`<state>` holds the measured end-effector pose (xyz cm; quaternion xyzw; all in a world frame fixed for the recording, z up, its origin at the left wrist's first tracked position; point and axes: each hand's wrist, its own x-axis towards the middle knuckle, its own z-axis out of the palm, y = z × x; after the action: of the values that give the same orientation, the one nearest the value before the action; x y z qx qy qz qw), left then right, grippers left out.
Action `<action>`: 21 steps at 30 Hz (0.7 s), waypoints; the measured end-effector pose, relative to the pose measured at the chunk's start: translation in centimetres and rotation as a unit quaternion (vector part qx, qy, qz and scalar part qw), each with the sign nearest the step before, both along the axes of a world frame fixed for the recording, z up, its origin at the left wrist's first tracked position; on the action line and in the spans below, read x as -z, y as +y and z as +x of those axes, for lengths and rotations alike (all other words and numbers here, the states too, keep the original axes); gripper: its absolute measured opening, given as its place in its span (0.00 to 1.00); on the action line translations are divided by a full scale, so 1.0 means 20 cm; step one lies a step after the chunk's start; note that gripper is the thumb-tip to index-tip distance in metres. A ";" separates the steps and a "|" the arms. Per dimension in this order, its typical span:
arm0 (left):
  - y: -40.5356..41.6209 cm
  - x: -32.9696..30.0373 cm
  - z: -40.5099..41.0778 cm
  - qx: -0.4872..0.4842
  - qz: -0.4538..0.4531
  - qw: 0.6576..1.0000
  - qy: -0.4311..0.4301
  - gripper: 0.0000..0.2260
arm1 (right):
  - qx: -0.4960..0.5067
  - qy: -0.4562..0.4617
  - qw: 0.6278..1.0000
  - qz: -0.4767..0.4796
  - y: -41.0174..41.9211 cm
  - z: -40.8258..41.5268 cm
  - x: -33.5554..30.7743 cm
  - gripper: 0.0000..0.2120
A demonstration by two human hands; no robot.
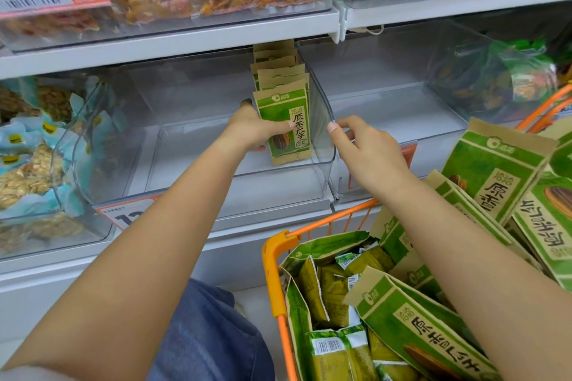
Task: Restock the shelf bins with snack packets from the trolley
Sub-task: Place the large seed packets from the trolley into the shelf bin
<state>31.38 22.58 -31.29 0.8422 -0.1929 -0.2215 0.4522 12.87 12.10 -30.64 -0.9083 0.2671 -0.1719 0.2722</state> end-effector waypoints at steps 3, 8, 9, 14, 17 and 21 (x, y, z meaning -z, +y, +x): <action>0.01 -0.02 -0.02 -0.023 -0.045 0.998 -0.035 0.27 | 0.001 -0.007 1.000 0.001 0.01 -0.01 -0.01 0.21; 0.01 -0.02 -0.05 -0.067 -0.117 0.990 -0.044 0.32 | 0.006 -0.017 1.000 0.008 0.01 0.00 -0.01 0.20; 0.02 -0.02 -0.06 -0.076 -0.134 0.987 -0.046 0.32 | 0.010 -0.018 1.000 0.010 0.00 0.00 -0.02 0.20; 0.04 0.01 -0.06 -0.028 -0.149 0.988 -0.019 0.30 | 0.020 -0.011 1.000 0.019 -0.02 -0.02 -0.10 0.19; 0.06 0.02 -0.06 -0.016 -0.126 0.992 -0.015 0.31 | 0.014 -0.012 1.000 0.007 -0.02 -0.07 -0.18 0.19; 0.07 0.05 -0.08 -0.033 -0.091 0.994 -0.042 0.25 | 0.010 -0.007 1.000 -0.024 0.00 -0.14 -0.25 0.19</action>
<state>29.81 24.08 -32.30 0.8121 -0.2030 -0.1529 0.5253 10.14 12.10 -25.69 -0.9107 0.2700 -0.1876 0.2500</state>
